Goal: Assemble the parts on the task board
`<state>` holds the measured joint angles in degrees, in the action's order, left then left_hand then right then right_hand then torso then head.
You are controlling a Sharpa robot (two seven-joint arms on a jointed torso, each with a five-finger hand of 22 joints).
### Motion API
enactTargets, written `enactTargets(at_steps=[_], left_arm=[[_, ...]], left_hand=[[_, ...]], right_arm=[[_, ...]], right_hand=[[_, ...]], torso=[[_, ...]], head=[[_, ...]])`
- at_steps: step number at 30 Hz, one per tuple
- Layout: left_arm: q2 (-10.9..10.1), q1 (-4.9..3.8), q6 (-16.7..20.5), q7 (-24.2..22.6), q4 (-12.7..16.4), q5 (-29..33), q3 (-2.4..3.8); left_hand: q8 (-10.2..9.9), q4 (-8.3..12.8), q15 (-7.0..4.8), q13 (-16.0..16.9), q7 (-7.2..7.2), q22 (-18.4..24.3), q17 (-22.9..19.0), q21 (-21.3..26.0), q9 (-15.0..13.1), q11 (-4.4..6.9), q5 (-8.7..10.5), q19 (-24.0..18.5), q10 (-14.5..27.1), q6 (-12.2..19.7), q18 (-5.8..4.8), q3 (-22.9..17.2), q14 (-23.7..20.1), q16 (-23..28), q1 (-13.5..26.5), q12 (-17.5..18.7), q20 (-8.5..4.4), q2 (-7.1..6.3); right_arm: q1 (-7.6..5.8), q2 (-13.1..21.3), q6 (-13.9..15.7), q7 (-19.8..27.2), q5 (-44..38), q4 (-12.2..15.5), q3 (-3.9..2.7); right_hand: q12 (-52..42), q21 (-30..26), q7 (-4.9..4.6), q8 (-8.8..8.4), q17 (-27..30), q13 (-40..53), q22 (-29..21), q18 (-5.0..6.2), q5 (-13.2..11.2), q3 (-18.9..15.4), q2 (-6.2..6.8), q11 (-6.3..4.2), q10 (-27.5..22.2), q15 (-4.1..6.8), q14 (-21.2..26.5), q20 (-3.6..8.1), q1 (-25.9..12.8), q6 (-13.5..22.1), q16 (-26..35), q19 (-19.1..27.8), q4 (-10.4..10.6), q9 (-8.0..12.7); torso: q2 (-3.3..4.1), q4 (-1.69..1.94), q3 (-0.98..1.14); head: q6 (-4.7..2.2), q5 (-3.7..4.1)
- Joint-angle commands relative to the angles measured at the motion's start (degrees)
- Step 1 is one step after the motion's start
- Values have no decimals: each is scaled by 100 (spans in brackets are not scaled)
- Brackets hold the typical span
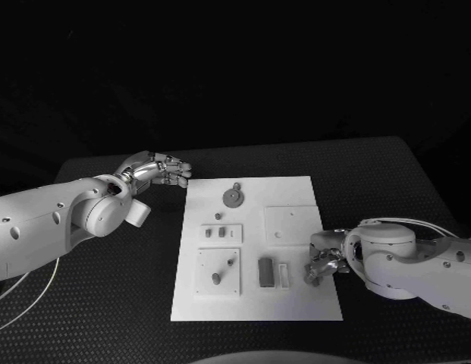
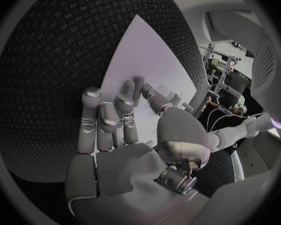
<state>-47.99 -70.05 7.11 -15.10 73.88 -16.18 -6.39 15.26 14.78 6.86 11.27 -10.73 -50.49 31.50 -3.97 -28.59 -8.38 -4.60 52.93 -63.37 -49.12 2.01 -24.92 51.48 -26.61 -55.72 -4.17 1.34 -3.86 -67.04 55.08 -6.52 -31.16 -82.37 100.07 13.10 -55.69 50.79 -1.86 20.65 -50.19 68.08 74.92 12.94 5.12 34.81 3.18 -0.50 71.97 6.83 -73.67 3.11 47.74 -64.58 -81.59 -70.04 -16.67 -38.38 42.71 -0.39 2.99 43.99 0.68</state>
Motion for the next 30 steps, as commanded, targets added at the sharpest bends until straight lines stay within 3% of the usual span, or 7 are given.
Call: enactTargets(at_steps=[1,6,7,10,16,30], left_arm=[[2,-7,-90,-31,17,26,3],[-1,-7,-88,-27,19,26,3],[-2,-7,-88,-28,19,26,3],[-3,-7,-87,-26,19,26,3],[-1,-7,-91,-28,21,26,3],[-3,-7,-84,-26,25,25,2]], left_hand=[[26,-23,26,-9,25,10,8,-4,5,0,30,-47,-53,4,62,-17,10,28,46,11,5,4],[26,-24,25,-10,25,10,10,-5,6,1,29,-47,-54,4,62,-18,11,29,46,11,5,5],[27,-24,25,-10,25,10,11,-5,6,1,29,-46,-54,4,62,-18,11,30,46,11,5,5],[27,-24,25,-10,24,10,12,-5,6,1,29,-46,-54,4,62,-18,12,30,46,12,5,5],[27,-24,25,-10,24,10,15,-5,6,1,29,-46,-55,5,62,-19,12,32,45,12,5,5],[30,-19,24,-11,26,11,25,-6,7,3,28,-46,-59,2,64,-23,15,38,37,11,4,4]], right_arm=[[44,0,-85,-152,-11,-139,38],[44,-1,-87,-145,182,-181,38],[44,0,-81,-138,258,-186,38],[44,-1,-40,-117,409,-189,38],[43,1,66,-88,615,-174,36],[11,59,633,13,1001,-32,33]], right_hand=[[31,-8,-411,-964,-12,10,119,206,24,-24,-222,3,-35,-33,21,-2,293,750,21,68,-27,27],[21,18,-402,-952,-22,14,125,206,40,-5,-513,-4,-9,-31,28,-20,453,722,7,107,-27,37],[34,5,-399,-951,-16,-2,107,205,69,339,-440,0,15,-34,29,-56,533,685,17,111,25,68],[32,30,-405,-952,-14,-10,108,206,49,609,-432,-1,52,-38,9,-90,362,650,12,67,-4,110],[16,56,-390,-928,-17,-5,112,206,42,725,-454,-13,76,-28,-6,-87,257,593,-2,44,-5,131],[-7,81,-371,-898,-24,2,115,206,38,790,-453,-30,108,-12,-17,-73,214,532,-21,22,-11,146]], torso=[[4,2,-6],[4,4,-9],[3,3,-9],[3,4,-9],[2,3,-5],[-1,-2,3]], head=[[2,0],[0,-2],[-5,-4],[-9,-5],[-9,-12],[-3,-37]])
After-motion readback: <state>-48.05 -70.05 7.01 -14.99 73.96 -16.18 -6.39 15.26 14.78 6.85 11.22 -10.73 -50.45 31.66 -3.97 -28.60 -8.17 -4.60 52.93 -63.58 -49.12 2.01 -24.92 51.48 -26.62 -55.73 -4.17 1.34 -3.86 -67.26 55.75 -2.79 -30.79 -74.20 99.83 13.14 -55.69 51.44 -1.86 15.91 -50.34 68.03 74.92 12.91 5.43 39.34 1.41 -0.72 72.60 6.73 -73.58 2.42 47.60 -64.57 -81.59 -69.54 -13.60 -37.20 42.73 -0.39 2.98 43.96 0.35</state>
